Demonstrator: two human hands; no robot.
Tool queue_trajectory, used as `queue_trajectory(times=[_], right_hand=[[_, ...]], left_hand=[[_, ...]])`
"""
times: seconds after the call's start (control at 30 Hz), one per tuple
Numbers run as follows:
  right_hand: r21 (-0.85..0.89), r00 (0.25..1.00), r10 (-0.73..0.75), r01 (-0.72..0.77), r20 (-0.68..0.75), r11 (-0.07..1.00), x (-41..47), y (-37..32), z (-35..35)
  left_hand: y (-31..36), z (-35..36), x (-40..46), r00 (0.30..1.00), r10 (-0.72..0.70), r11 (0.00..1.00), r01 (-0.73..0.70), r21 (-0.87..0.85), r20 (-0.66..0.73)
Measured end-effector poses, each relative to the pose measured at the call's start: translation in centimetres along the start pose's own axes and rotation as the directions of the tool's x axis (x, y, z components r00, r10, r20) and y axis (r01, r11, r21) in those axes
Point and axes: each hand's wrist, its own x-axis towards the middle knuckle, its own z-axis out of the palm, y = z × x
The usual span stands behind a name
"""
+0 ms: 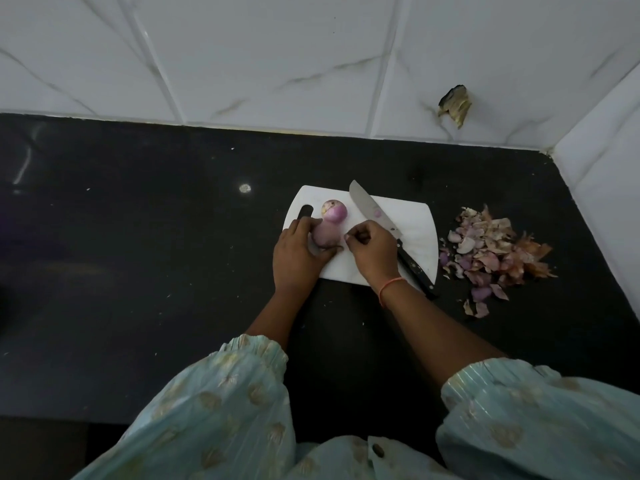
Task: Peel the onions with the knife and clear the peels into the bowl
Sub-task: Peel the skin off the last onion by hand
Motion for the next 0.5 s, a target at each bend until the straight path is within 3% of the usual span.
queue_trajectory(times=[0.2, 0.3, 0.4, 0.5], right_hand=[[-0.11, 0.941, -0.176, 0.15, -0.289, 0.983, -0.8, 0.7, -4.9], [-0.118, 0.892, -0.115, 0.07, -0.437, 0.99, -0.5, 0.8, -8.2], [-0.181, 0.938, -0.027, -0.039, -0.344, 0.983, -0.2, 1.0, -9.3], [-0.455, 0.994, -0.048, -0.002, -0.098, 0.89, -0.7, 1.3, -8.2]], left_hand=[[0.3, -0.3, -0.3, 1.0, 0.016, 1.0, -0.016, -0.016, 0.004], [0.5, -0.5, -0.3, 0.999, 0.031, 1.0, -0.031, 0.002, 0.008], [0.5, -0.5, -0.3, 1.0, 0.017, 1.0, -0.017, -0.003, 0.016], [0.3, -0.4, -0.3, 1.0, -0.007, 1.0, 0.007, -0.027, 0.022]])
